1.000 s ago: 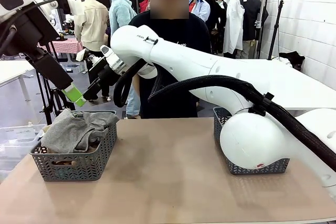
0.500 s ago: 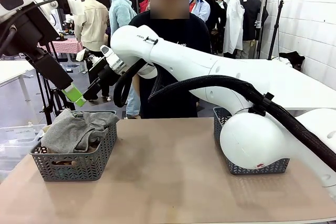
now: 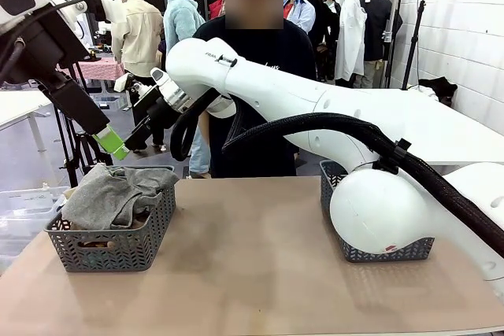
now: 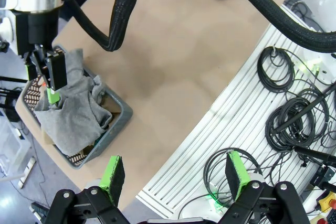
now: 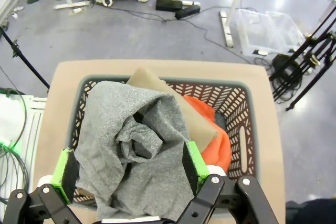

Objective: Sort the tops and bottoms.
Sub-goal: Sort the clothes according to human instructions.

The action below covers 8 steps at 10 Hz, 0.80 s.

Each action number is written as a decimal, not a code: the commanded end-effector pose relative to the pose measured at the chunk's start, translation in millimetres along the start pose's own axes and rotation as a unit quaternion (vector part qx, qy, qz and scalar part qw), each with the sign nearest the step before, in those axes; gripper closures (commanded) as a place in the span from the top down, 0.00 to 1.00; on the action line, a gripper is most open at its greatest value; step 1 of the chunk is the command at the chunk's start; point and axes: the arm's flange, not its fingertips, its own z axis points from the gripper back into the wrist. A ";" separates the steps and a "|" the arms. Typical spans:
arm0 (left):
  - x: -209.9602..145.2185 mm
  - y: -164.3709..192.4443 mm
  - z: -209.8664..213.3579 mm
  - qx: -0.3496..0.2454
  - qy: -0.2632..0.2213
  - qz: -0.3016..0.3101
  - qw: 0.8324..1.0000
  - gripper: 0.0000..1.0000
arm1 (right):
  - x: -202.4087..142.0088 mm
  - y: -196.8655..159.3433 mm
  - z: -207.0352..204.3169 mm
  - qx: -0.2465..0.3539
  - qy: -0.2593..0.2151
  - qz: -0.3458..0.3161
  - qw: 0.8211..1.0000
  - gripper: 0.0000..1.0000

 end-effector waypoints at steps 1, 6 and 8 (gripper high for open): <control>-0.7 0.3 -0.1 -0.001 0.000 0.002 1.000 1.00 | 2.0 1.0 1.4 -0.007 0.007 0.004 1.000 1.00; -0.7 0.3 -0.1 -0.001 0.000 0.002 1.000 1.00 | 2.0 1.0 1.4 -0.007 0.007 0.004 1.000 1.00; -0.7 0.3 -0.1 -0.001 0.000 0.002 1.000 1.00 | 9.8 20.2 7.2 -0.014 0.043 -0.010 0.999 1.00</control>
